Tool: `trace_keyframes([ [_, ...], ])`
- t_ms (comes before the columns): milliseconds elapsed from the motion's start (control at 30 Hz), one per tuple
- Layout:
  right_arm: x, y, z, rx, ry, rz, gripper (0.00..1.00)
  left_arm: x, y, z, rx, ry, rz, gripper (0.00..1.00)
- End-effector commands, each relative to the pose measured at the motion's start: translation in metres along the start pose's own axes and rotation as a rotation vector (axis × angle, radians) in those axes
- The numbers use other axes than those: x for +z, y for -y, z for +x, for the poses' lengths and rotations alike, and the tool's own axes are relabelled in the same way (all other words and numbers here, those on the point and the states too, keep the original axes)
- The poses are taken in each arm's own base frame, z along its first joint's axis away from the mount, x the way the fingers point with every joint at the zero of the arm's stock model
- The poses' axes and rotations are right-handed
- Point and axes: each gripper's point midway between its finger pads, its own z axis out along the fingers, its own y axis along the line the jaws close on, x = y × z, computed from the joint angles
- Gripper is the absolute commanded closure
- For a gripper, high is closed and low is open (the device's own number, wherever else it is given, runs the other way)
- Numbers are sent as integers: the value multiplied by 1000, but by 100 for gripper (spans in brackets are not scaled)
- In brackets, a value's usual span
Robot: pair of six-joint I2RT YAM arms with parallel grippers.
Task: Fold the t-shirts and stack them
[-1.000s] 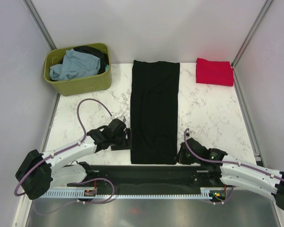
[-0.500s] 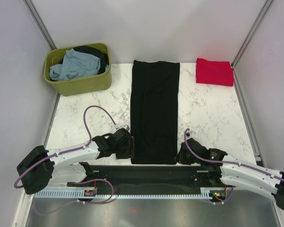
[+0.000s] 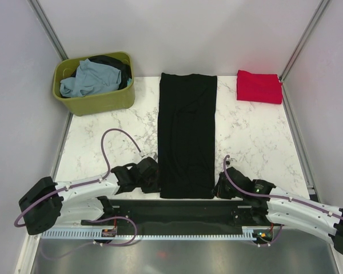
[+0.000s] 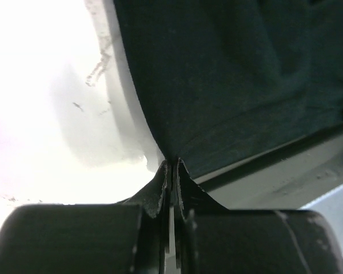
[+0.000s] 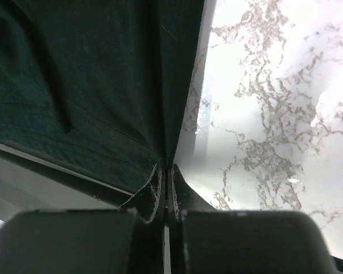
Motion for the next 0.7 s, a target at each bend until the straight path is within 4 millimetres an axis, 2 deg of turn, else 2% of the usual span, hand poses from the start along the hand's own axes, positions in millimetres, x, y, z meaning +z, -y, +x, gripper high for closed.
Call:
trace_keyframes([
  [0,-8,0,-5,1,15,14,100,-9,9,-7,4,55,33,98],
  [100,-18,0,-7,4,13,21,100,-20,12,-2,5,52,43,98],
  [267,-31,-16,-8,28,4,-55,100,-45,28,3,5,59,91,98],
  [367,-45,-29,-16,34,23,-99,100,-60,36,0,15,76,105,98],
  [400,-49,-31,-20,35,35,-99,100,-66,41,-8,14,105,106,98],
  [433,-61,-42,-36,39,94,-122,100,-70,41,-13,16,124,96,98],
  [500,-73,-43,-55,1,160,-92,100,-76,37,-25,44,172,51,98],
  [533,-85,-52,-74,-14,214,-72,100,-86,44,-34,87,201,56,98],
  [567,-90,-47,-92,-34,286,-7,100,-90,44,-42,105,223,33,98],
  [600,-94,-39,-101,-85,310,64,100,-101,45,-56,121,272,-8,98],
  [667,-102,-51,-124,-130,354,113,100,-110,44,-75,165,328,-54,98],
])
